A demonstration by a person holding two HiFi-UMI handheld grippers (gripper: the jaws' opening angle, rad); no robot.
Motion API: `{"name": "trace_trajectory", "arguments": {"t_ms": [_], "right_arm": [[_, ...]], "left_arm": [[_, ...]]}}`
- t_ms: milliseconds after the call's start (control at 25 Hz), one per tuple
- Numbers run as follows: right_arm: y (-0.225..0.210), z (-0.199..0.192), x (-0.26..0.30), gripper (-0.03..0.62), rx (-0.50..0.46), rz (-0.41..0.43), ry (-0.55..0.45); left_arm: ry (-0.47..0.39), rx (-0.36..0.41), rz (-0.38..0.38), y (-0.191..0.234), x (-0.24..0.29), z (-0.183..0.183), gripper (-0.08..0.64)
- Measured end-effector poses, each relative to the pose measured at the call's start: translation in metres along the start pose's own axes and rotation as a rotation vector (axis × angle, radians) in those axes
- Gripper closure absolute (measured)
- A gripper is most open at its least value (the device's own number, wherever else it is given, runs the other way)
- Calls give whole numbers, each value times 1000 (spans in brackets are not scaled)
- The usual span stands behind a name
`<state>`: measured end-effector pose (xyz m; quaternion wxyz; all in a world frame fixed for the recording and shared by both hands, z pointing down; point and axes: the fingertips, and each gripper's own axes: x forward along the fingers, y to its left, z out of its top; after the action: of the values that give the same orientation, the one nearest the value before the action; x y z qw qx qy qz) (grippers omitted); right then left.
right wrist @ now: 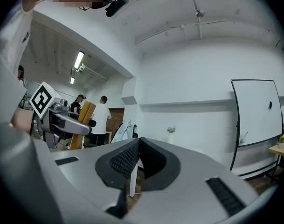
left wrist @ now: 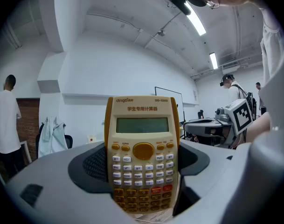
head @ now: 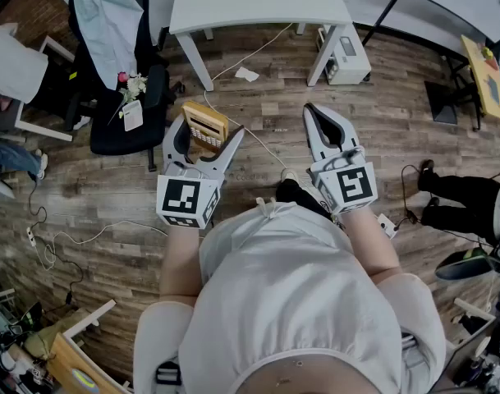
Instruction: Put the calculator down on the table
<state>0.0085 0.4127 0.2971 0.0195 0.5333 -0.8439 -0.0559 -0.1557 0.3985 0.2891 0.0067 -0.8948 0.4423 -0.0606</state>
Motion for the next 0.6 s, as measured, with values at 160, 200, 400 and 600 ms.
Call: {"name": "trace_trajectory", "arguments": {"t_ms": [160,200,400,600], "right_arm": [[1,0,-1,592,7,-12,6],[2,0,-1,592,-4,-8,9],[4,-1,2,592,2,-17,19],[2,-7,10,589,79,-33,17]], "left_arm": [[-1,-5,5,4,-2,1,152],[-1,-6,5,4,-3,1,152],[0,-9,1,8,-4,0,152],[15,-15,1,16,-1,-5,152]]}}
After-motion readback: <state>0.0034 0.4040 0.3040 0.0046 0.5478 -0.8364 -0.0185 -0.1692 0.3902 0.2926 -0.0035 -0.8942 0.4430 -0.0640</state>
